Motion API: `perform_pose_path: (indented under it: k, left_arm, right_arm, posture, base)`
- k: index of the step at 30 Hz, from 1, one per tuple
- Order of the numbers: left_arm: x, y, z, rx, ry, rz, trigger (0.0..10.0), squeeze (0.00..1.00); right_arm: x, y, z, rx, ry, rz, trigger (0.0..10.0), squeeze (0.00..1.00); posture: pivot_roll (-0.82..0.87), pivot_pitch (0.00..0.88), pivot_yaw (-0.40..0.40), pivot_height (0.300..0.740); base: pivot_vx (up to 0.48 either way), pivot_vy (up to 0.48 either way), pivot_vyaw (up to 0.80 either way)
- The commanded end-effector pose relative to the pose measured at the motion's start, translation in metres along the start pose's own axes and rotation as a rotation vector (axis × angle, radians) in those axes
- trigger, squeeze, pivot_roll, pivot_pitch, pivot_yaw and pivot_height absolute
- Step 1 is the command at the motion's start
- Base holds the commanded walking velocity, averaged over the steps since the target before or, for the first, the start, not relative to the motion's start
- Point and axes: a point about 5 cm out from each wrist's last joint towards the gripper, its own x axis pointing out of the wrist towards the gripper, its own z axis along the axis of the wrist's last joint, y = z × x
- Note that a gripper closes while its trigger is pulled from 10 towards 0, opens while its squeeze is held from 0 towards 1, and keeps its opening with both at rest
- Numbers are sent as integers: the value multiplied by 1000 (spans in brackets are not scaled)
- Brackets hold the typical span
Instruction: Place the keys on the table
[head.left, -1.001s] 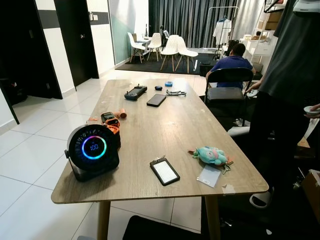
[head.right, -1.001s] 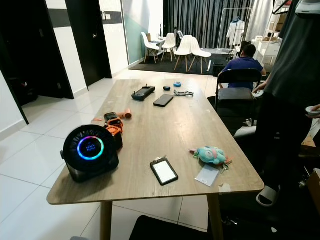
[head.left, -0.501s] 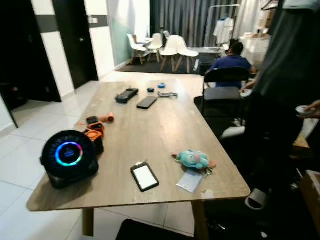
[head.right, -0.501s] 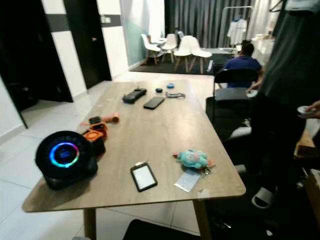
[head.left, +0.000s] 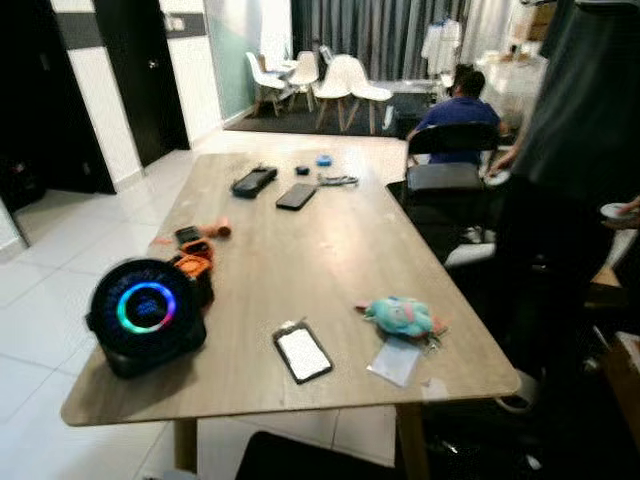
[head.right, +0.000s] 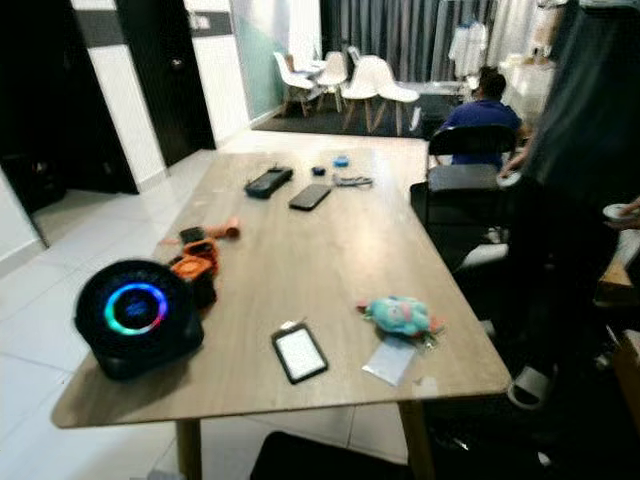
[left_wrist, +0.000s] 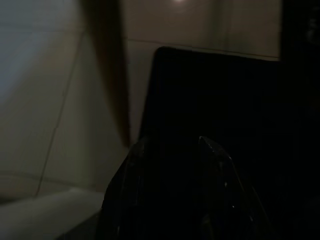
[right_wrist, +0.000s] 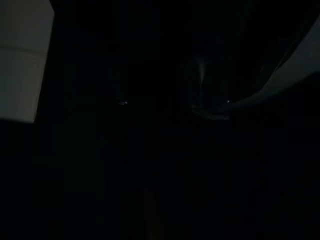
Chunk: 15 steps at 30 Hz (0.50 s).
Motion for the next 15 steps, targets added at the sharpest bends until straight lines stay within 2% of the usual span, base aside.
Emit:
perform_pose_path:
  k: [1, 15]
  left_arm:
    - [-5, 5, -7, 12, 25, 2, 10000, 0]
    - [-5, -5, -8, 6, 13, -33, 10000, 0]
  right_arm:
    - [-1, 4, -3, -15, 16, 16, 10000, 0]
    - [0, 4, -3, -38, 17, 34, 10000, 0]
  posture:
    - [18, 96, 38, 740]
    - [17, 98, 37, 740]
  base:
    - [0, 0, 800]
    - [0, 0, 800]
